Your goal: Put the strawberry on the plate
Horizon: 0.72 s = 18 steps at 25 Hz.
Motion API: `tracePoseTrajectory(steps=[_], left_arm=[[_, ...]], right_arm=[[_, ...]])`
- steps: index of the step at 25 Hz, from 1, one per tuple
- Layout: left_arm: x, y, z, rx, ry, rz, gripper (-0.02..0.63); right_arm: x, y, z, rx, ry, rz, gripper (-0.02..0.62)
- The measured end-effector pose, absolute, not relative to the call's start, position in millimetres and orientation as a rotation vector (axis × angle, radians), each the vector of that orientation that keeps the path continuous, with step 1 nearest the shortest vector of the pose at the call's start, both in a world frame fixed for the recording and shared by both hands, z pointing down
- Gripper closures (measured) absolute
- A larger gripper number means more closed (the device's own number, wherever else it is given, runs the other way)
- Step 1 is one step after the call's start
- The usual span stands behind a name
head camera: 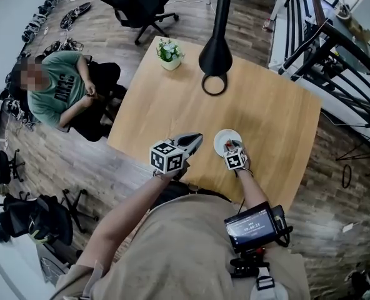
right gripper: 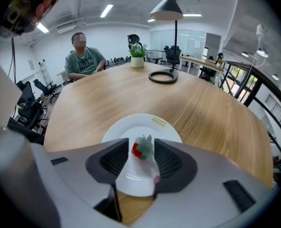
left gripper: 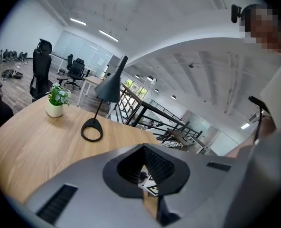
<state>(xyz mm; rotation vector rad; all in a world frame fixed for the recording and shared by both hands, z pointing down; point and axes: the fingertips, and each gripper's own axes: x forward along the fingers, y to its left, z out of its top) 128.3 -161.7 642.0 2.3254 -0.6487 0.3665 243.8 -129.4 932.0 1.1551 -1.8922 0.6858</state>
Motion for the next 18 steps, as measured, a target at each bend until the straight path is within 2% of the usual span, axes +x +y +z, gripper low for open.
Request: tracePoseTrajectory(steps=[1, 2, 9, 18], left_arm=[[130, -161, 640, 2.33, -0.641, 0.361, 0.604], [132, -160, 638, 2.333, -0.634, 0.354, 0.604], [134, -163, 624, 2.324, -0.62, 0.278, 0.604], [126, -172, 592, 2.322, -0.576, 0.138, 0.604]], right_arm=[[242, -130, 928, 1.161, -1.912, 0.677, 0.414], [242, -131, 924, 1.172, -1.928, 0.671, 0.397], [263, -145, 872, 1.358, -1.979, 0.597, 0.39], [277, -160, 735, 1.703, -2.157, 0.442, 0.391]])
